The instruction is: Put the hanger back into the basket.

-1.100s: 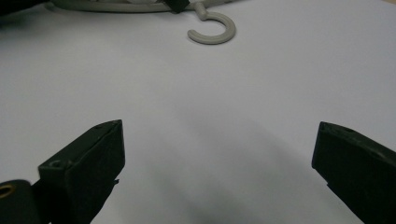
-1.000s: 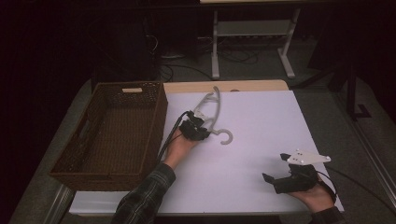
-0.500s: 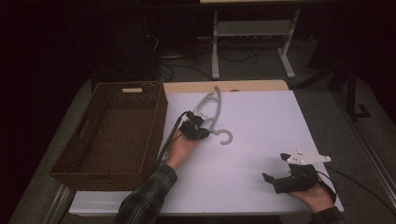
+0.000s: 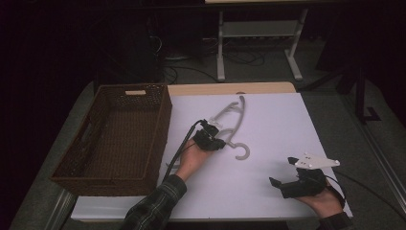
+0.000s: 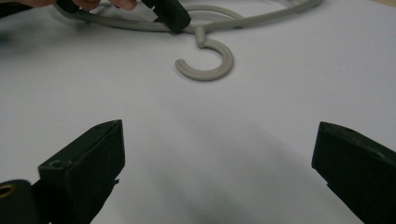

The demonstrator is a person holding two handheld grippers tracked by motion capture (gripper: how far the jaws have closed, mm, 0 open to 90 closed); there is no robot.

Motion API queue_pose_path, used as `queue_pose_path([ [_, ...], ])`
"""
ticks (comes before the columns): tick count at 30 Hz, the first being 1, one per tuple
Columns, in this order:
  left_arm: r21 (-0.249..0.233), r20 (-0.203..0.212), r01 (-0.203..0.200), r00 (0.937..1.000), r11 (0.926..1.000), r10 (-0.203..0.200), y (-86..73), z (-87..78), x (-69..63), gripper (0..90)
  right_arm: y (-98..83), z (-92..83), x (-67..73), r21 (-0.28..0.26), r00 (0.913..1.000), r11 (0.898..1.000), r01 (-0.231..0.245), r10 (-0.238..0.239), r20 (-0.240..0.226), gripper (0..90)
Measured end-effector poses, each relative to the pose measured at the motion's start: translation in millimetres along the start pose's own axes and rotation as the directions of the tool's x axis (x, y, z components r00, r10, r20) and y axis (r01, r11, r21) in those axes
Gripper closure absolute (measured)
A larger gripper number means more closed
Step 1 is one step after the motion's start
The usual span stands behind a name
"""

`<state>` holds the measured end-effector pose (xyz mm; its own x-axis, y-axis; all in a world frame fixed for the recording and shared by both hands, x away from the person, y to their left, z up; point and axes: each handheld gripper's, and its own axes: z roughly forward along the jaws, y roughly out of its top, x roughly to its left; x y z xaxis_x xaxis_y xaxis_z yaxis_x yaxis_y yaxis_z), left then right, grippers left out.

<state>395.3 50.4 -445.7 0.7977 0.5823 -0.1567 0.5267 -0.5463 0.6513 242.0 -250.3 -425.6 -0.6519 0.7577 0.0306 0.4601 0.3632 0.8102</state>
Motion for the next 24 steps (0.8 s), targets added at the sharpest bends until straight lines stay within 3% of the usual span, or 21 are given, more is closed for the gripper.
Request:
queue_pose_path([
  [3, 0.001, 0.038, -0.037, 0.9986, 0.9993, 0.037, 2.7, 1.8, -16.5, 83.3, 0.2, 0.0, 0.2, 0.001, 1.0000, 1.000, 0.000, 0.000, 0.000, 2.2],
  [4, 0.001, 0.038, -0.037, 0.9986, 0.9993, 0.037, 2.7, 1.8, -16.5, 83.4, 0.2, 0.0, 0.2, 0.001, 1.0000, 1.000, 0.000, 0.000, 0.000, 2.2],
  [5, -0.001, 0.056, -0.051, 0.9971, 0.9987, 0.051, 3.8, 3.4, -25.7, 83.4, 0.3, 0.0, 0.4, 0.000, 1.0000, 1.000, -0.001, 0.001, 0.000, 2.2],
  [6, -0.001, 0.056, -0.051, 0.9971, 0.9987, 0.051, 3.8, 3.4, -25.7, 83.4, 0.3, 0.0, 0.4, 0.000, 1.0000, 1.000, -0.001, 0.001, 0.000, 2.2],
  [12, 0.015, 0.100, -0.116, 0.9885, 0.9932, 0.114, 4.1, 11.3, -51.4, 83.3, 0.3, -0.1, 0.5, 0.000, 1.0000, 1.000, 0.001, -0.001, 0.000, 2.2],
  [20, 0.016, 0.118, -0.137, 0.9839, 0.9904, 0.134, 0.7, 13.9, -54.4, 81.4, -0.1, 0.0, -0.1, 0.001, 1.0000, 1.000, 0.002, -0.002, -0.001, 2.2],
  [24, -0.021, 0.156, -0.149, 0.9762, 0.9886, 0.150, -1.8, 2.1, -53.7, 73.9, -0.2, 0.1, -0.5, 0.002, 1.0000, 1.000, 0.002, -0.002, -0.001, 2.2],
])
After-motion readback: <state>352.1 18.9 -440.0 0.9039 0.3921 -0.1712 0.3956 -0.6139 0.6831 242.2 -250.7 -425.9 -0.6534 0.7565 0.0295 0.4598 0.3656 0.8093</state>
